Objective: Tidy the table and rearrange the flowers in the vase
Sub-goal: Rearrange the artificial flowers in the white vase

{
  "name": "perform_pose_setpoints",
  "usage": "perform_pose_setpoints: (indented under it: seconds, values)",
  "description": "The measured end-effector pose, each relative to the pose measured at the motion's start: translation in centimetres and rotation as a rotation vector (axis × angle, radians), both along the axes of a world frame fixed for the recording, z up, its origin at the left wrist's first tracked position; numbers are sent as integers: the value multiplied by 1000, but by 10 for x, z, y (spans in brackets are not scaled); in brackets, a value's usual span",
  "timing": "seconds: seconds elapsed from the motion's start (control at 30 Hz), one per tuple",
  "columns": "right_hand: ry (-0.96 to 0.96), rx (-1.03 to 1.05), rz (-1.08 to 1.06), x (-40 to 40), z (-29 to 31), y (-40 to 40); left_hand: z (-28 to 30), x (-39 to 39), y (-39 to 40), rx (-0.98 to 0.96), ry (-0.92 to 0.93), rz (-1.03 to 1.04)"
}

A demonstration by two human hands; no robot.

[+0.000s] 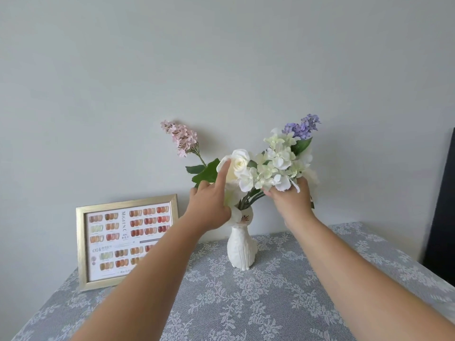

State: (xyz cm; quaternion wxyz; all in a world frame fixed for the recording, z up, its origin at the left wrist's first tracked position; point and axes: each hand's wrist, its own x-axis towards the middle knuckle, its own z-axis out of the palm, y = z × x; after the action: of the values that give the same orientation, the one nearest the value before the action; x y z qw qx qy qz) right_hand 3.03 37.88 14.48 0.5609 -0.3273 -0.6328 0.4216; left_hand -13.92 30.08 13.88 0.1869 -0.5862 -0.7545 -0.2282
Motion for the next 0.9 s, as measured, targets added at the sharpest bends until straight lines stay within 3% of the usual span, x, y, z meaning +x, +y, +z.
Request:
perform_pose_setpoints:
  seconds: [0.03, 0.17, 0.33, 0.43, 0.57, 0.67, 0.77, 0.9]
  values:
    - [16, -43, 9, 0, -1, -1, 1, 0, 1, -13, -8, -8]
    - [-21, 137, -33, 1, 3, -3, 2, 4, 5, 40, 39, 24]
    - [-3, 101, -16, -2, 2, -5, 0, 13, 15, 145, 181, 169]
    - [-14, 112, -29, -2, 2, -5, 4, 14, 18, 133, 176, 234]
    - [20, 21, -38, 3, -1, -4, 11, 8, 12, 114, 20, 244]
    - [2, 90, -33, 5, -2, 1, 10, 1, 4, 153, -162, 201]
    - [103, -48, 1, 6, -4, 0, 8, -3, -2, 186, -287, 156]
    - [19, 106, -9, 2, 1, -1, 11, -9, -7, 168, -335, 42]
